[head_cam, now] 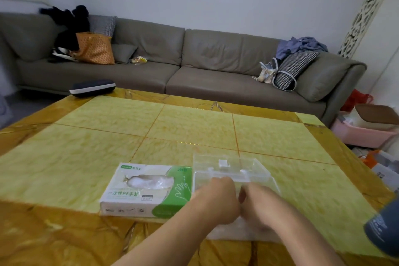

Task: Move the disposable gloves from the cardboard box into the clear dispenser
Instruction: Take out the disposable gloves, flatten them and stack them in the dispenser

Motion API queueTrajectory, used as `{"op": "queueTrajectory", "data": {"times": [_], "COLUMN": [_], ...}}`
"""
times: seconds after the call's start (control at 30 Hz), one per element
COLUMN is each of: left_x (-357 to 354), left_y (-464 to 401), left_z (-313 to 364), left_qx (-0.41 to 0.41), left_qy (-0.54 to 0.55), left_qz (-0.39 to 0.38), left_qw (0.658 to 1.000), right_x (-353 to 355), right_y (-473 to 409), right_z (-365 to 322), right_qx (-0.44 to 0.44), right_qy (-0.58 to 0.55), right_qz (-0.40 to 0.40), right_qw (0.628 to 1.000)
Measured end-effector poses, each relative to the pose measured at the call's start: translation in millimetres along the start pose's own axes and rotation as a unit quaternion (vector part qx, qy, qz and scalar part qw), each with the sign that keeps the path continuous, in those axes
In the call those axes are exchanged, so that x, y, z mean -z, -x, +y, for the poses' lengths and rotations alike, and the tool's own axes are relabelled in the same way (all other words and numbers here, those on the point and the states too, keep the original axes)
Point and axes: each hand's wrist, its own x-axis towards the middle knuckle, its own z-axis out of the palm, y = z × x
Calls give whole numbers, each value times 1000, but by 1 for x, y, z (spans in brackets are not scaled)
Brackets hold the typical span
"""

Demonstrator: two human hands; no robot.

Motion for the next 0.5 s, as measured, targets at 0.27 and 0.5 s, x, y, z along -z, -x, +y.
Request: {"op": "queueTrajectory", "data": {"times": [0.27, 0.5], "left_x": [41, 49], "left_y": [43, 49], "left_z": [-58, -144], "left_qx": [-65, 147], "left_qy": [75, -104], "left_qz": [277, 236], "left_qw": [956, 955], "right_x": [15, -7], "right_y": [29, 59], "right_z": [-12, -65], "right_qx": [50, 298], "right_qy": [-53, 3], "right_qz": [182, 224], "right_qw": [980, 928]}}
